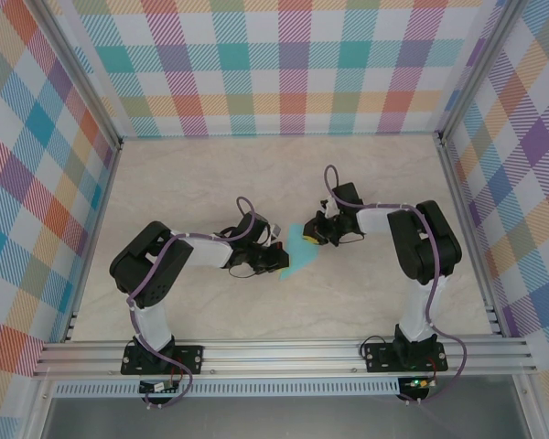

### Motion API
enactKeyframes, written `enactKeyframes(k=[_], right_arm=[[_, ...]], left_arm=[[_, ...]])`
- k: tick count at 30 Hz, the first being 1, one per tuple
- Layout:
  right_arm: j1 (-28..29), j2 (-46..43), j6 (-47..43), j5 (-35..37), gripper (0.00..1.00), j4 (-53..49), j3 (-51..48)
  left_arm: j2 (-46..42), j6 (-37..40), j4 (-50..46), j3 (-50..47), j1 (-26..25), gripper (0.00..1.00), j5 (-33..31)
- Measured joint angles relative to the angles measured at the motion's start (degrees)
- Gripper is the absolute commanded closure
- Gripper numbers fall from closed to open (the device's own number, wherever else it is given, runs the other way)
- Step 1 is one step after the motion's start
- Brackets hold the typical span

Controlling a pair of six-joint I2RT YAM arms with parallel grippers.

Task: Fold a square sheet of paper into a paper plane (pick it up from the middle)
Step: Fourth fold the wing at the center of the table.

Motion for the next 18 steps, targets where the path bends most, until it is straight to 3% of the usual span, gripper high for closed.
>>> enactKeyframes(k=[18], right_arm=[[-2.0, 0.9, -0.9, 4.2, 0.85, -2.1, 3.0]], left_arm=[[0.2, 0.0, 0.2, 0.0, 0.0, 0.99, 0.3]])
